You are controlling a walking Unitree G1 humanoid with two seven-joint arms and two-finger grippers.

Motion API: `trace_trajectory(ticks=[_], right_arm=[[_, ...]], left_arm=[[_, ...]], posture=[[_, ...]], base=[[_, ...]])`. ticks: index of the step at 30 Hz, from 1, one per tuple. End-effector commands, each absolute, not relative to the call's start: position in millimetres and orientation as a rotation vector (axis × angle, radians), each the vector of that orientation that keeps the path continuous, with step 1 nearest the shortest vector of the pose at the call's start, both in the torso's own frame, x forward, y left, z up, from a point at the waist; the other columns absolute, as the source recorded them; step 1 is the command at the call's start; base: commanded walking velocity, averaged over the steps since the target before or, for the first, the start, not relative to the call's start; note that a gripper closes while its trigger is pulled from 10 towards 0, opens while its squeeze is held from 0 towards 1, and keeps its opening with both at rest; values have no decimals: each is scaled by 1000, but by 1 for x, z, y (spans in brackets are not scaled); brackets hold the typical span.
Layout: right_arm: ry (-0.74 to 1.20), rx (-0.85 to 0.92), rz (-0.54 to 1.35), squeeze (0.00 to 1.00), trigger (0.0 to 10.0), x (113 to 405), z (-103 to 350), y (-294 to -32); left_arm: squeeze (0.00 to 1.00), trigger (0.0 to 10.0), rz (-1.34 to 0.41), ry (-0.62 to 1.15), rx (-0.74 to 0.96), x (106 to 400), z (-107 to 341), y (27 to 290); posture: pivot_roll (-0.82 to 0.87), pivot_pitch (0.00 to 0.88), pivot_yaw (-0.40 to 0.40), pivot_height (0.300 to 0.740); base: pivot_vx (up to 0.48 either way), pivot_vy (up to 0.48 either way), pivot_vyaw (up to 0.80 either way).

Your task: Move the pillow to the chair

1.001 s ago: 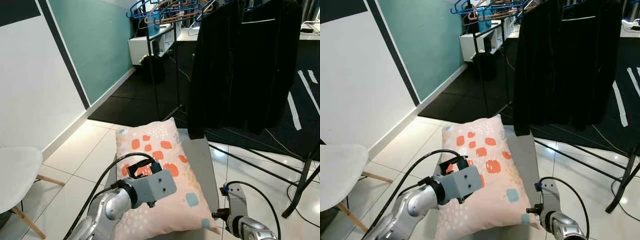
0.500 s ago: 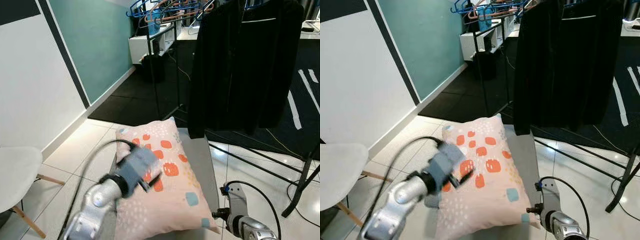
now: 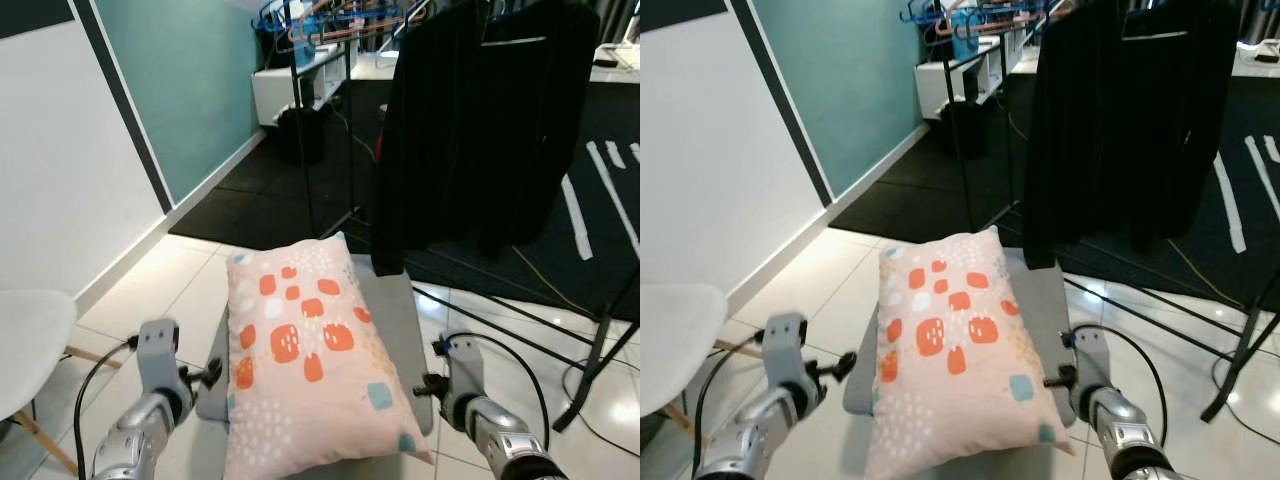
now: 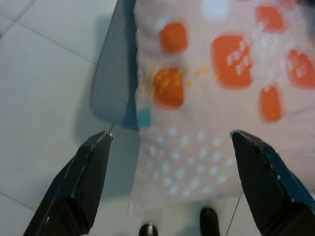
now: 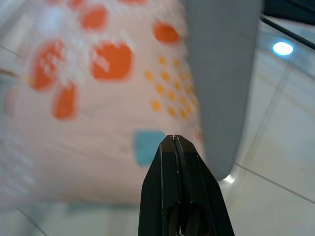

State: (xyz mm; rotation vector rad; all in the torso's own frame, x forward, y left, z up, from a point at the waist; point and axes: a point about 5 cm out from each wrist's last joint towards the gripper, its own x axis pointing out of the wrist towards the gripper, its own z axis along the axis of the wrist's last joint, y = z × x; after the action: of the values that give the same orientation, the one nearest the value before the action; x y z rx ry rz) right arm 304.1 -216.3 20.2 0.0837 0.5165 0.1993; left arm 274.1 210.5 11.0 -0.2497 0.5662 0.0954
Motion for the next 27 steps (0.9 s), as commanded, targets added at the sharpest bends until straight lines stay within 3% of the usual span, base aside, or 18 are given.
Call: trace_trajectory(ticks=[1, 11, 15, 22, 27], right_arm=[[481, 131, 264, 0, 10000, 311, 27, -205], [444, 125, 307, 0, 10000, 320, 38, -200], [440, 147, 284, 0, 10000, 323, 40, -199], [424, 154, 301, 0, 10000, 326, 44, -198], [434, 124, 271, 0, 10000, 328, 46, -200]], left_arm=[[0, 10000, 139, 579, -243, 271, 4, 212], [0, 10000, 153, 481, -239, 277, 8, 213], [0, 10000, 114, 499, -231, 276, 3, 212], [0, 10000, 91, 540, -193, 274, -4, 202], [0, 10000, 147, 425, -248, 282, 4, 202]], posture=[[-189, 26, 45, 740], [-183, 14, 30, 740], [-189, 5, 26, 740], [-194, 3, 25, 740], [-198, 8, 27, 740]], base=[[0, 0, 800], [0, 0, 800], [0, 0, 0], [0, -480, 0], [0, 0, 0]])
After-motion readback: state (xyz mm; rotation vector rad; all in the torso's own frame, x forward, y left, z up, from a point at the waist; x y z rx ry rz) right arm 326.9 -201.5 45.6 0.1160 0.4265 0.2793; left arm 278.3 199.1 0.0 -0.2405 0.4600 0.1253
